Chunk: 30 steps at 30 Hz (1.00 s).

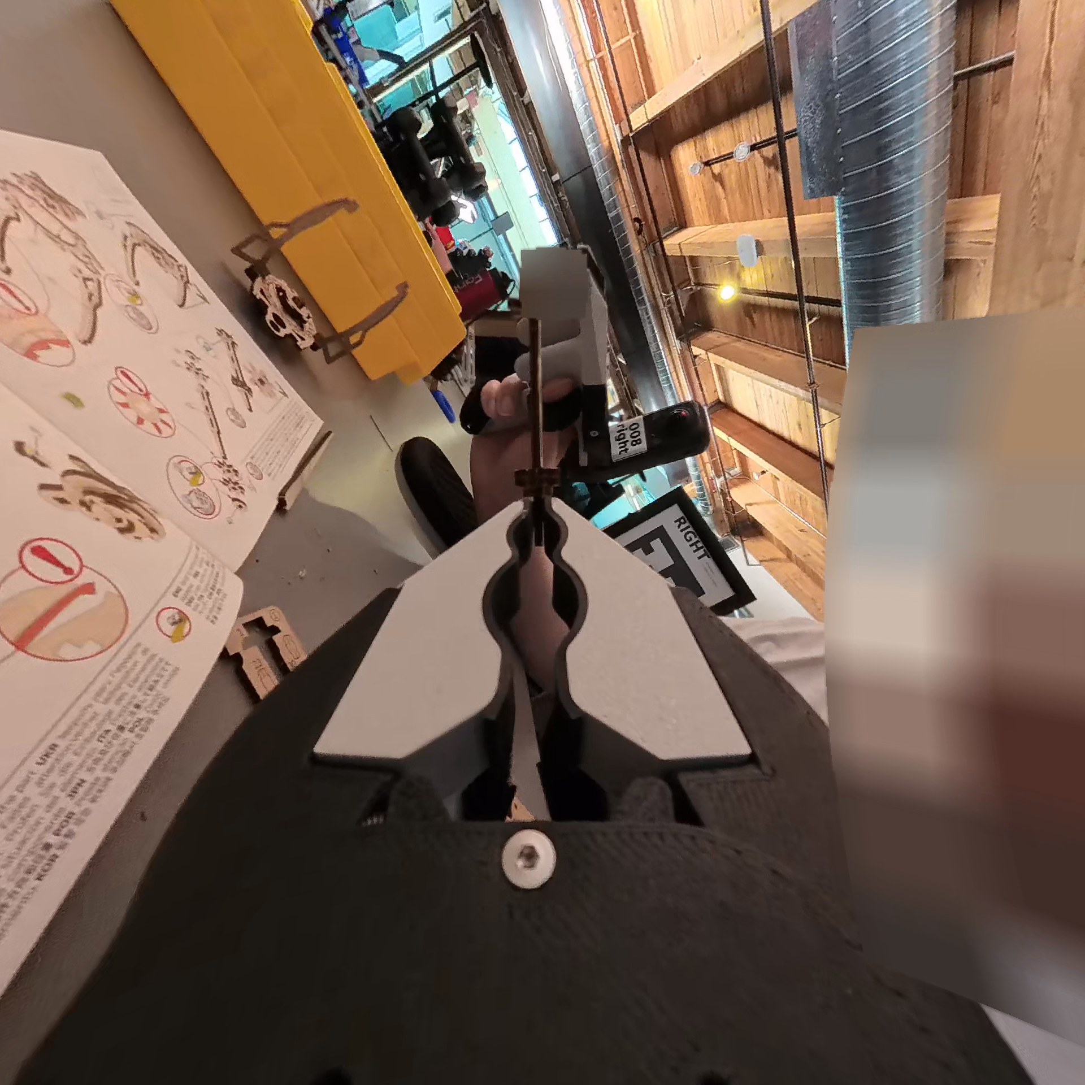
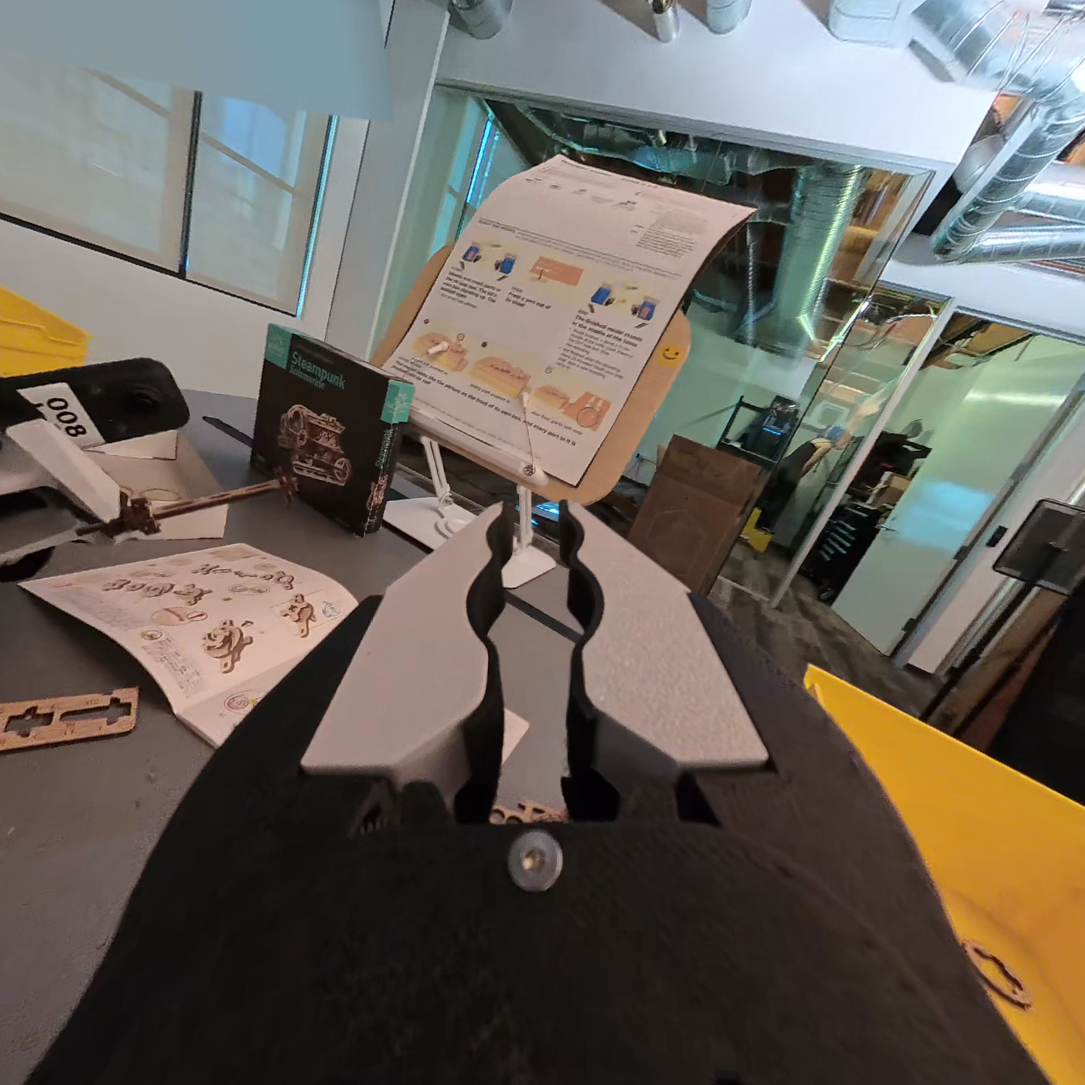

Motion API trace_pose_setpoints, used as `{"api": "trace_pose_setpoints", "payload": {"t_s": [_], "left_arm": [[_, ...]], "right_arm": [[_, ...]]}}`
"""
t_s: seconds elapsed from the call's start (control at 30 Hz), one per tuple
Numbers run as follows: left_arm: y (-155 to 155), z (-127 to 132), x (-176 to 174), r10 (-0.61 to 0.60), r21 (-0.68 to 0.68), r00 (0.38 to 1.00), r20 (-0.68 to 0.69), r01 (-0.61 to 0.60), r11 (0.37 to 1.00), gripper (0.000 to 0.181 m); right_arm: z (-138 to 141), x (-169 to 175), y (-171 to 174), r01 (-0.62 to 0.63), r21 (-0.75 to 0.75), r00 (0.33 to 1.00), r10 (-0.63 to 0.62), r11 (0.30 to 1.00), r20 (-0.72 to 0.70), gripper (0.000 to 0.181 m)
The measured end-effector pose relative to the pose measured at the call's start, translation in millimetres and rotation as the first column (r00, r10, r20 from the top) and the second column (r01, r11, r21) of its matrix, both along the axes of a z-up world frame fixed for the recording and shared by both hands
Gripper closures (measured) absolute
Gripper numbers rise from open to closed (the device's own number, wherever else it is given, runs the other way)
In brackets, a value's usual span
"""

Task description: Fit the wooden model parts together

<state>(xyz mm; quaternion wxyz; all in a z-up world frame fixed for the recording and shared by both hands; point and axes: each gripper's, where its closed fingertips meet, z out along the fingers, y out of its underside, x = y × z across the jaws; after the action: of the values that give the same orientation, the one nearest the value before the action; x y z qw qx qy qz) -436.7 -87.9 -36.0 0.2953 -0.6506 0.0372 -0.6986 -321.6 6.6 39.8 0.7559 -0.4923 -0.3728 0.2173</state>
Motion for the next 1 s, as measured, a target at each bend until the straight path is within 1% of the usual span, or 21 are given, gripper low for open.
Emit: {"api": "trace_pose_setpoints", "payload": {"t_s": [0.17,0.27,0.33,0.4,0.43,0.47,0.5,0.53,0.6,0.67,0.7,0.73,0.8,0.87,0.9,0.93,1.0], "left_arm": [[0.2,4.3,-2.8,0.009,0.023,1.000,-0.013,-0.009,1.000,0.181],[-0.5,1.5,-0.8,0.007,0.011,1.000,-0.024,-0.007,1.000,0.181],[-1.2,-0.1,0.4,0.002,-0.019,1.000,-0.016,-0.003,1.000,0.181],[-0.2,0.7,-1.8,0.007,-0.083,0.999,0.034,-0.004,0.997,0.181],[0.7,2.6,-3.7,0.013,-0.110,0.997,0.071,-0.005,0.994,0.181],[1.2,2.2,-4.4,0.016,-0.130,0.996,0.084,-0.005,0.991,0.181],[1.3,0.7,-4.2,0.015,-0.137,0.997,0.078,-0.004,0.991,0.181],[1.3,-0.2,-3.6,0.013,-0.136,0.998,0.067,-0.004,0.991,0.181],[1.9,0.1,-3.0,0.018,-0.128,0.999,0.047,-0.012,0.992,0.181],[2.9,0.9,-2.8,0.028,-0.114,0.999,0.031,-0.024,0.993,0.181],[2.4,1.1,-2.1,0.027,-0.108,0.999,0.024,-0.024,0.994,0.181],[1.5,1.2,-0.8,0.021,-0.103,1.000,0.018,-0.019,0.995,0.181],[-0.6,-0.4,2.5,0.013,-0.095,1.000,0.000,-0.013,0.995,0.181],[-2.6,-2.6,5.9,0.002,-0.088,1.000,-0.019,-0.004,0.996,0.181],[-3.4,-3.5,7.6,-0.003,-0.085,1.000,-0.028,0.001,0.996,0.181],[-3.8,-4.1,9.1,-0.007,-0.080,0.999,-0.036,0.004,0.997,0.181],[-4.7,-6.0,12.5,-0.017,-0.069,0.998,-0.059,0.013,0.998,0.181]], "right_arm": [[-3.8,-4.2,7.4,0.026,-0.004,1.000,-0.026,1.000,0.013,0.168],[-9.2,-6.9,8.7,0.030,0.003,0.999,-0.030,1.000,0.039,0.169],[-14.0,-10.9,9.6,0.010,-0.024,0.999,-0.009,1.000,0.051,0.169],[-16.8,-17.0,6.5,-0.053,-0.092,0.998,0.056,0.994,0.037,0.168],[-18.5,-23.0,1.2,-0.121,-0.155,0.992,0.126,0.980,0.019,0.168],[-20.7,-30.2,-6.7,-0.207,-0.237,0.978,0.208,0.949,-0.018,0.168],[-22.8,-38.1,-15.9,-0.298,-0.323,0.954,0.289,0.898,-0.076,0.168],[-25.7,-46.1,-24.4,-0.382,-0.408,0.924,0.353,0.830,-0.147,0.169],[-37.9,-61.9,-33.0,-0.491,-0.574,0.871,0.397,0.656,-0.291,0.168],[-46.6,-78.9,-46.0,-0.604,-0.657,0.790,0.448,0.451,-0.419,0.165],[-48.5,-85.0,-50.7,-0.647,-0.671,0.751,0.456,0.362,-0.477,0.165],[-53.6,-89.3,-50.2,-0.658,-0.691,0.739,0.430,0.299,-0.519,0.165],[-66.0,-95.9,-49.6,-0.663,-0.721,0.732,0.379,0.202,-0.567,0.162],[-71.1,-100.7,-54.0,-0.691,-0.716,0.695,0.362,0.097,-0.621,0.158],[-71.3,-102.1,-55.0,-0.706,-0.706,0.676,0.349,0.055,-0.649,0.157],[-71.6,-103.1,-55.1,-0.716,-0.698,0.663,0.338,0.026,-0.668,0.156],[-73.4,-105.5,-58.1,-0.714,-0.700,0.653,0.350,-0.010,-0.671,0.156]]}}
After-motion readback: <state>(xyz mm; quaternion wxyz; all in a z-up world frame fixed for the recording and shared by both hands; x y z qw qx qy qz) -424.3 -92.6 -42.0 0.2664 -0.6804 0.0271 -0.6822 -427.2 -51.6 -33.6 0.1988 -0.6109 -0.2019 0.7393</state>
